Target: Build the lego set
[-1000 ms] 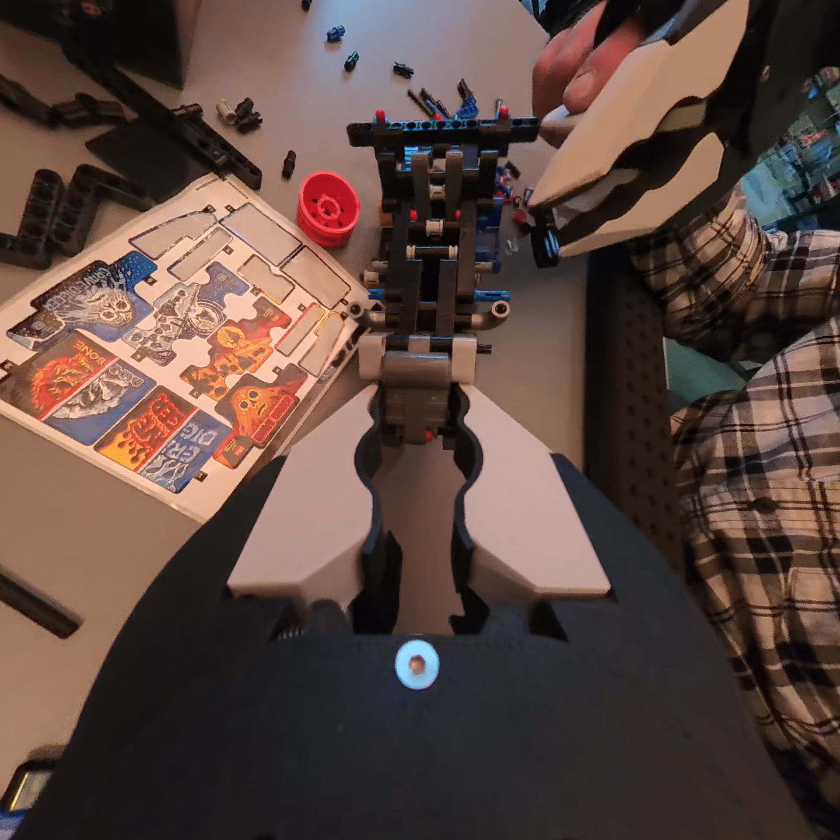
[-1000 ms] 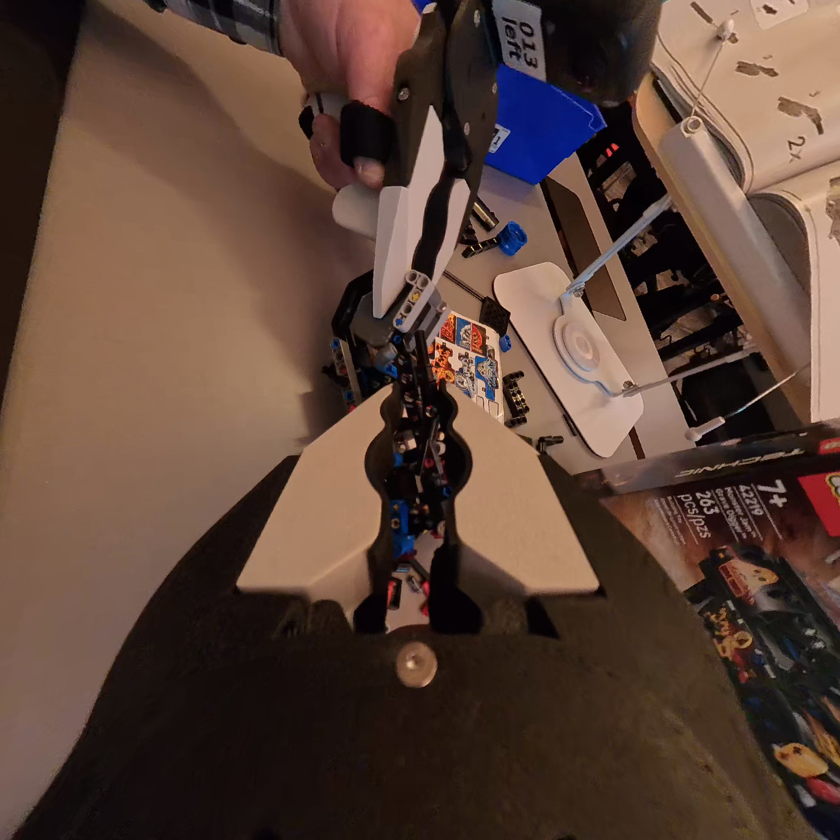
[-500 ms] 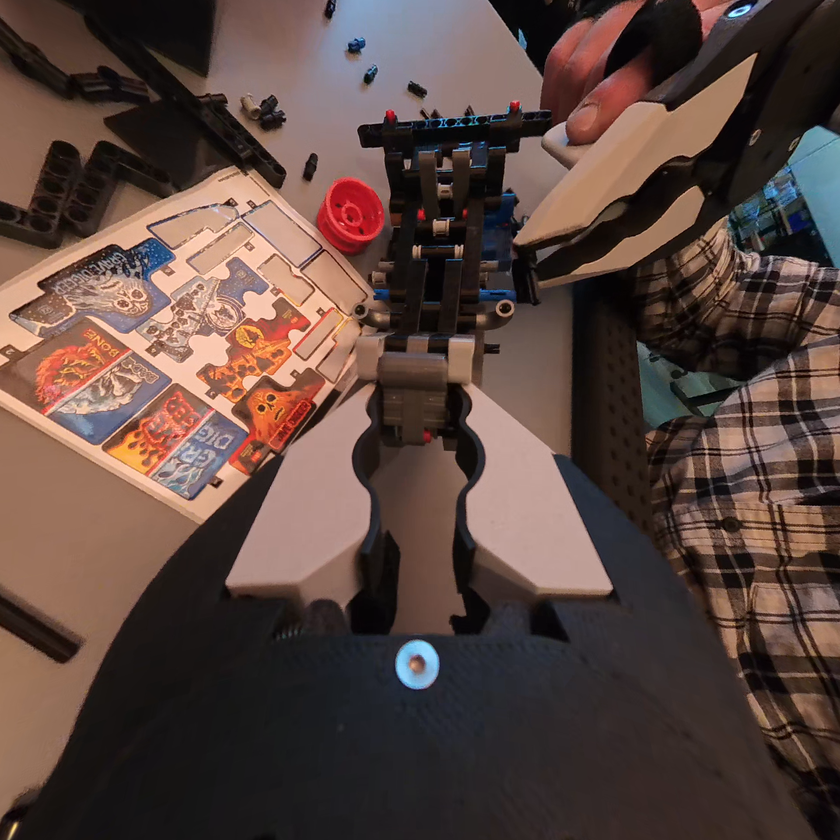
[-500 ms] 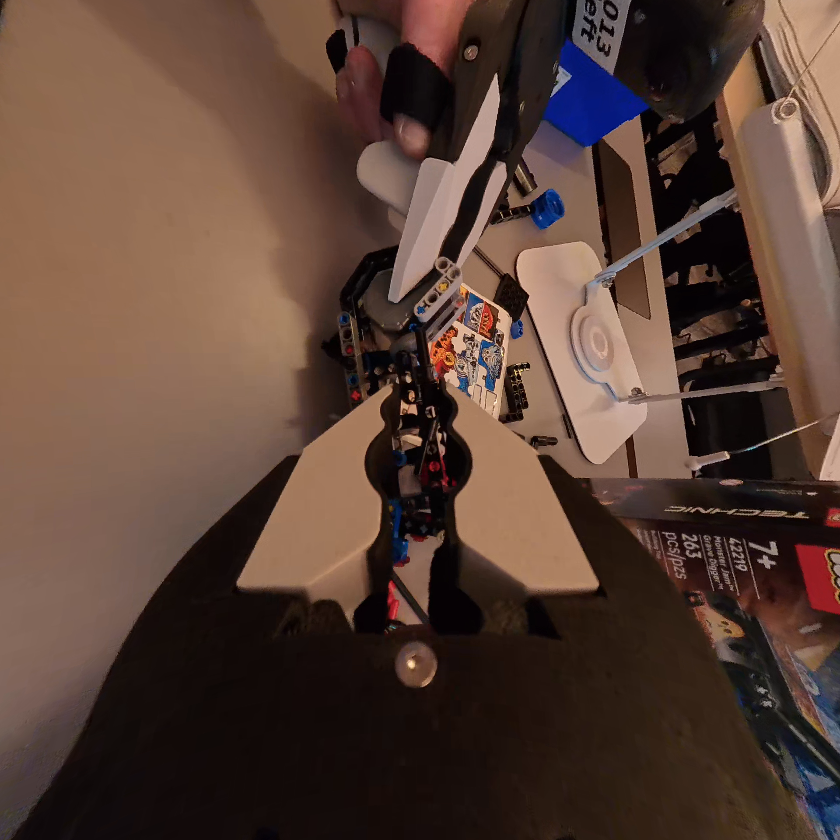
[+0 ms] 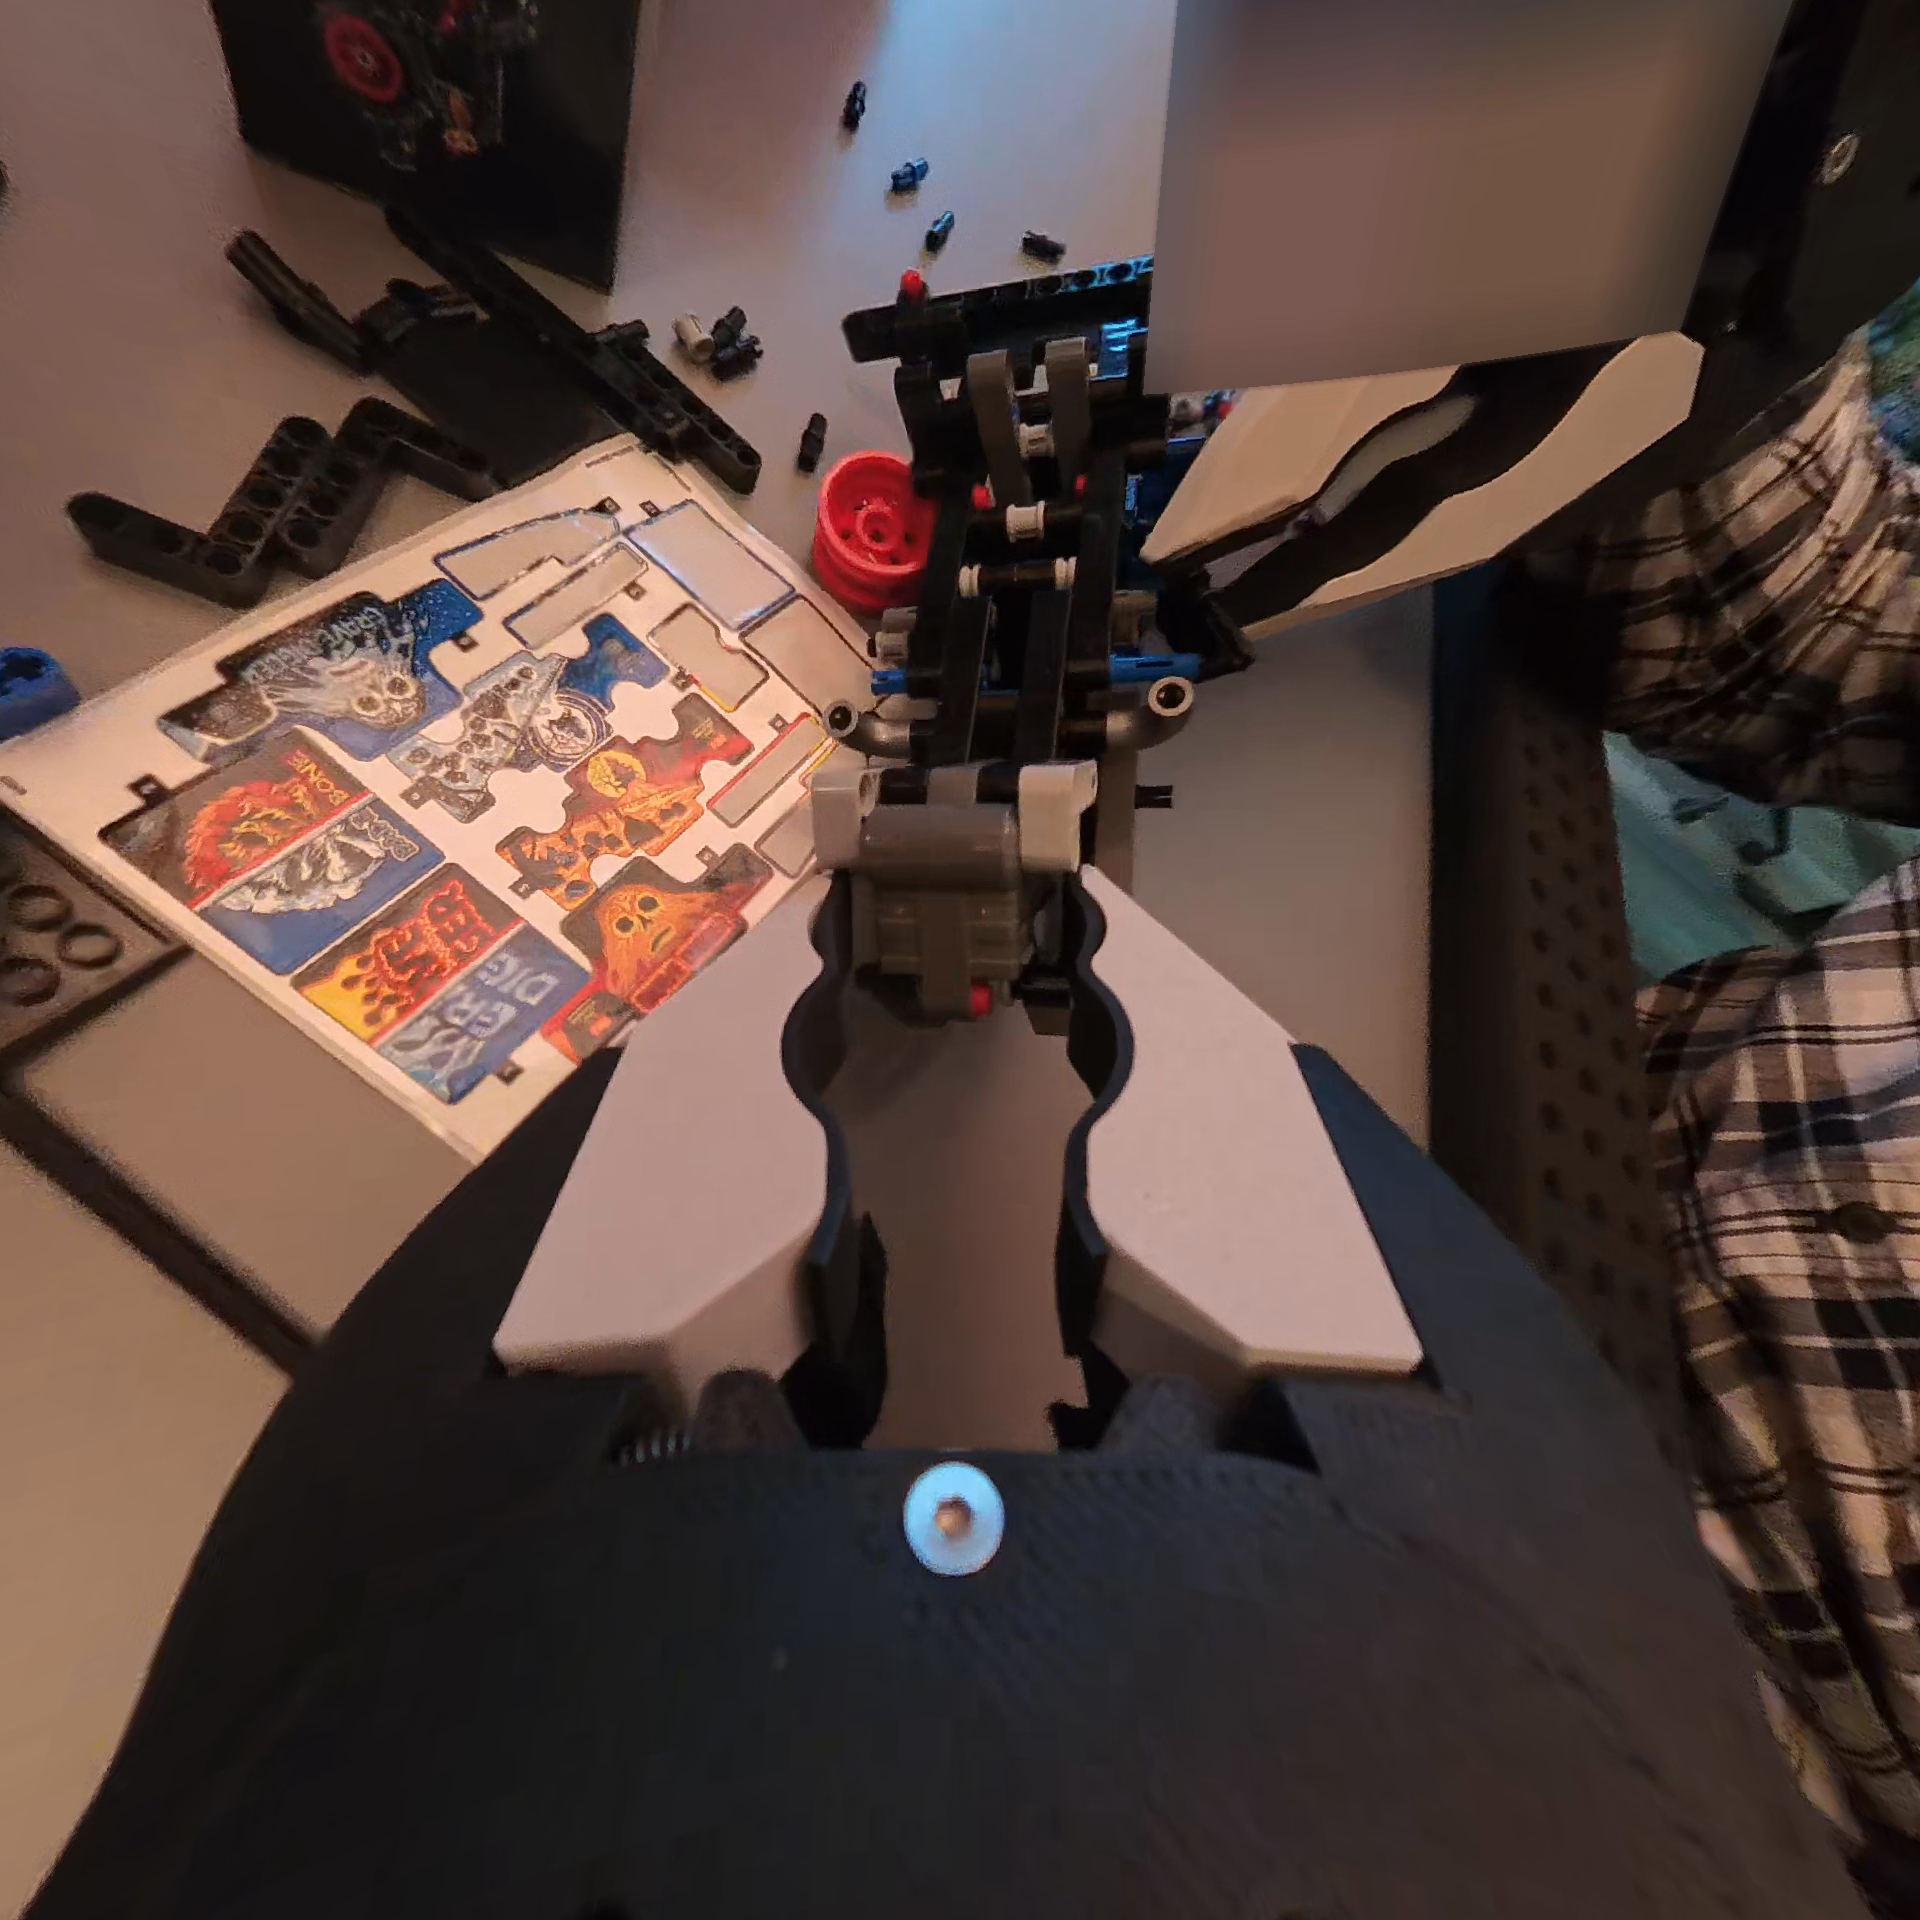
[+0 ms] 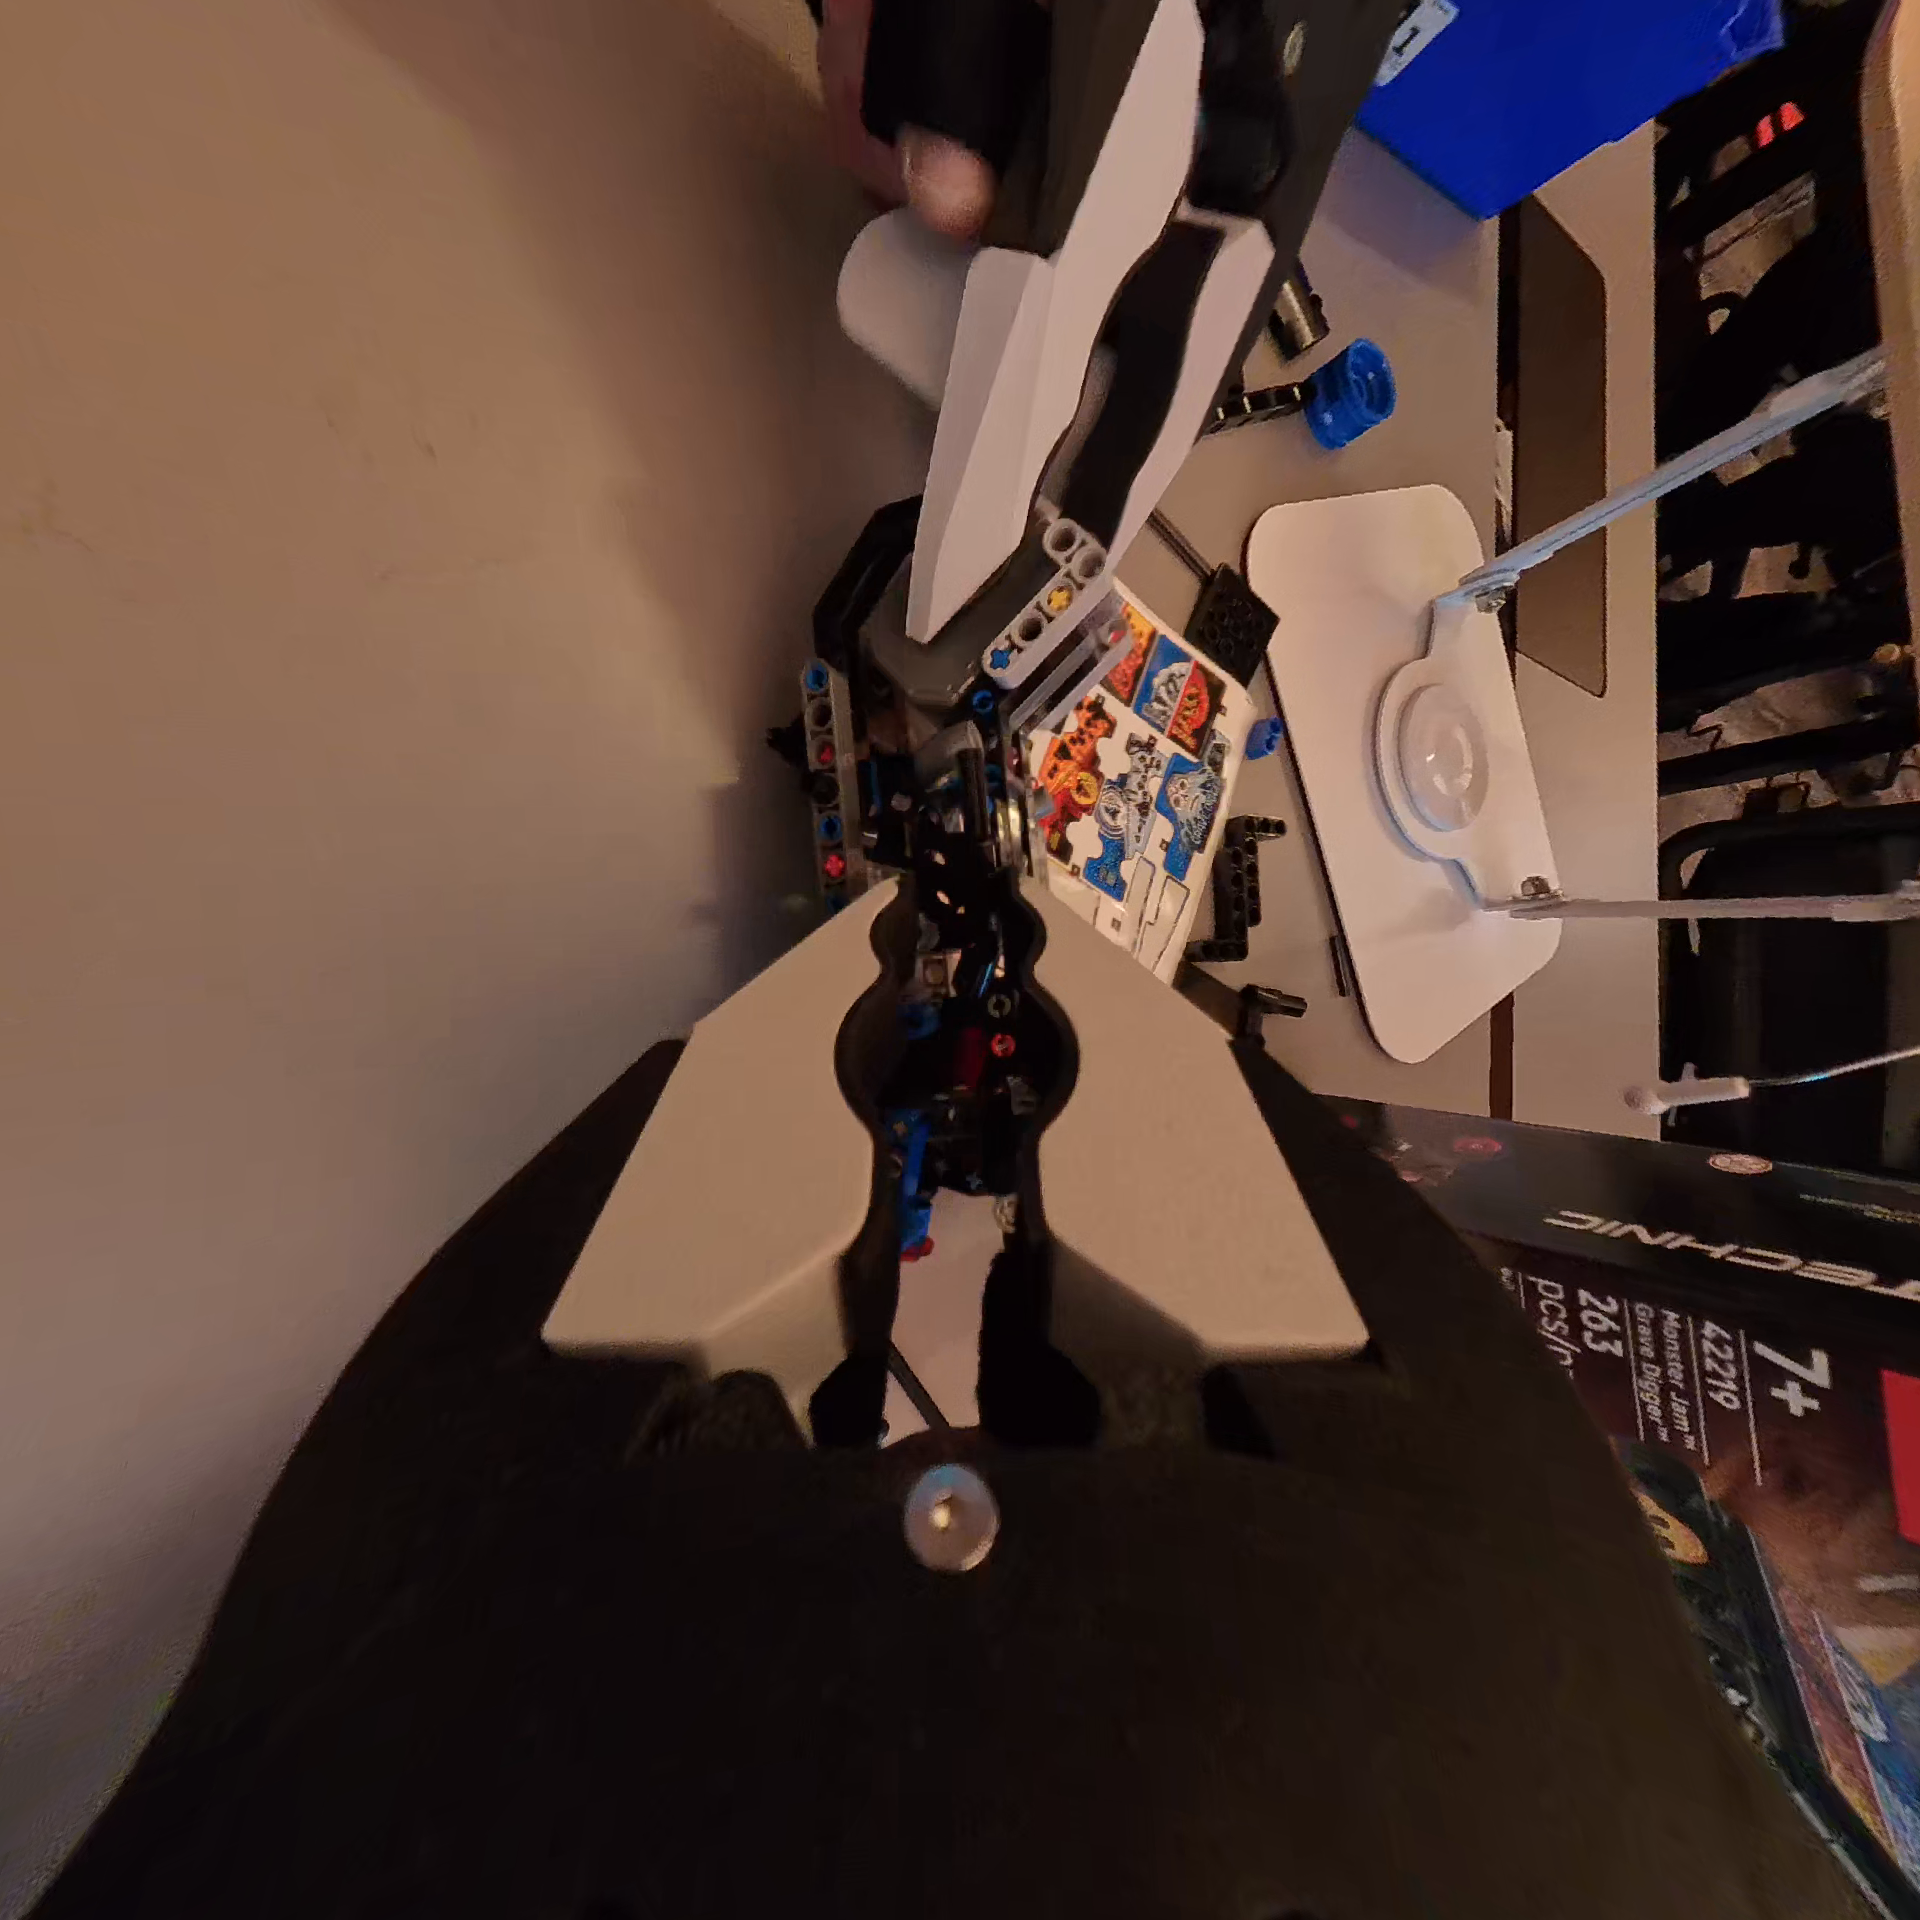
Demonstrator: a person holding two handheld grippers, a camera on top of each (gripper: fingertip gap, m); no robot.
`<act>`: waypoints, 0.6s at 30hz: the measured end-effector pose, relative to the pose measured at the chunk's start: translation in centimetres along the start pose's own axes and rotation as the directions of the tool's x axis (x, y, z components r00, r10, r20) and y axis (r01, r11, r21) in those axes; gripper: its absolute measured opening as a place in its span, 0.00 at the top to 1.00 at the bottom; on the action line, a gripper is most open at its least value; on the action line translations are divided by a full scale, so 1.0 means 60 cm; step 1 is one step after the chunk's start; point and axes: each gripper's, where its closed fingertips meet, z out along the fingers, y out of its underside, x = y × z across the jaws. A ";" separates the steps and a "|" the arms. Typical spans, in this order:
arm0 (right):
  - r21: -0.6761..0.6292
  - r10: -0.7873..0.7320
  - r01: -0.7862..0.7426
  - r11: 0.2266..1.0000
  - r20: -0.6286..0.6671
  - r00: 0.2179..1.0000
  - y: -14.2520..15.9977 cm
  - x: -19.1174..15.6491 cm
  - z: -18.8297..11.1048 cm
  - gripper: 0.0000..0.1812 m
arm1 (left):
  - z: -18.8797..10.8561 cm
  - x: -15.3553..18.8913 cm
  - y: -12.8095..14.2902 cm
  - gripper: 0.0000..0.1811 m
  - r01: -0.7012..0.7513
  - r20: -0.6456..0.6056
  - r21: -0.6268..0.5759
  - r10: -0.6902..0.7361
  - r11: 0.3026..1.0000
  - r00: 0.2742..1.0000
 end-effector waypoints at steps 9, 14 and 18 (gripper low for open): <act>0.006 0.008 -0.008 1.000 -0.003 1.000 -0.005 0.003 0.005 0.92 | 0.002 -0.004 0.005 0.81 -0.059 0.074 -0.026 0.061 0.998 0.995; 0.030 0.002 -0.003 1.000 0.036 0.999 -0.017 -0.014 0.005 0.92 | -0.007 0.013 0.014 0.83 -0.032 0.035 -0.034 0.033 0.999 0.999; 0.038 -0.009 0.006 0.999 0.075 0.997 -0.031 -0.036 0.004 0.92 | -0.017 0.041 0.030 0.87 0.011 -0.036 -0.052 -0.013 0.999 0.999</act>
